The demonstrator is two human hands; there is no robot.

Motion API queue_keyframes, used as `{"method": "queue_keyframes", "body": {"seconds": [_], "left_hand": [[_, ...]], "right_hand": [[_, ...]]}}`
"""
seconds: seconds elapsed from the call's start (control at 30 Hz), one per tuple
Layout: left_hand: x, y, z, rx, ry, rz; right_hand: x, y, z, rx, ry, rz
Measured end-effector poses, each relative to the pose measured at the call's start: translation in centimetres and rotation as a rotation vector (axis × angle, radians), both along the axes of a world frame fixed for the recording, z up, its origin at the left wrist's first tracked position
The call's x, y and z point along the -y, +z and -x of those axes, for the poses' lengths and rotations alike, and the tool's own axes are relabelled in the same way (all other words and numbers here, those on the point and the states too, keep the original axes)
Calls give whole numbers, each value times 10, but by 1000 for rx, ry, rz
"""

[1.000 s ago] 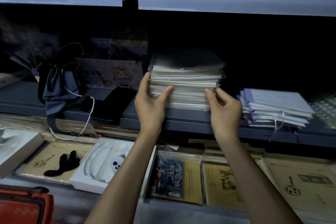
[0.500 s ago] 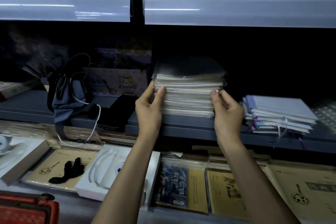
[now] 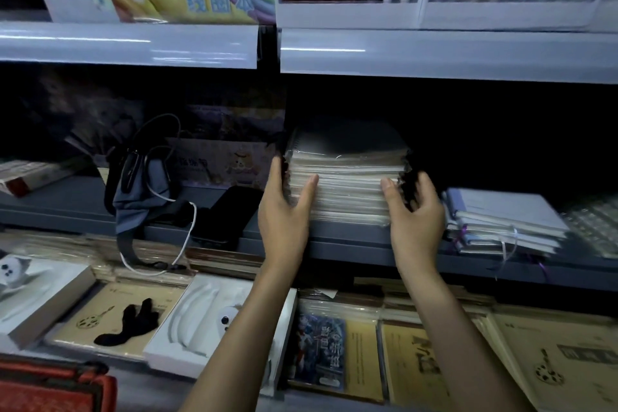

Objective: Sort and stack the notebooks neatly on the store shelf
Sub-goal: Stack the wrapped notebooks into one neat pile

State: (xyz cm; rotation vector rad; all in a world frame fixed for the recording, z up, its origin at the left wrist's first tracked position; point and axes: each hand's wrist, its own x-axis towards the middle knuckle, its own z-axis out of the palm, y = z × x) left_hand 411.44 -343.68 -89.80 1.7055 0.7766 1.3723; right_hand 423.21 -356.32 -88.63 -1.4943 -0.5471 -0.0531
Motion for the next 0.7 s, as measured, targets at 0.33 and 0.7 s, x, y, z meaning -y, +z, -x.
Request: {"method": "queue_keyframes", "body": {"seconds": [0.33, 0.7], "left_hand": [[17, -28, -26, -598, 356, -771], [10, -32, -42, -508, 330, -726]], "right_hand": [[-8, -26, -7, 1020, -285, 658], [-20, -32, -11, 968, -292, 716]]}}
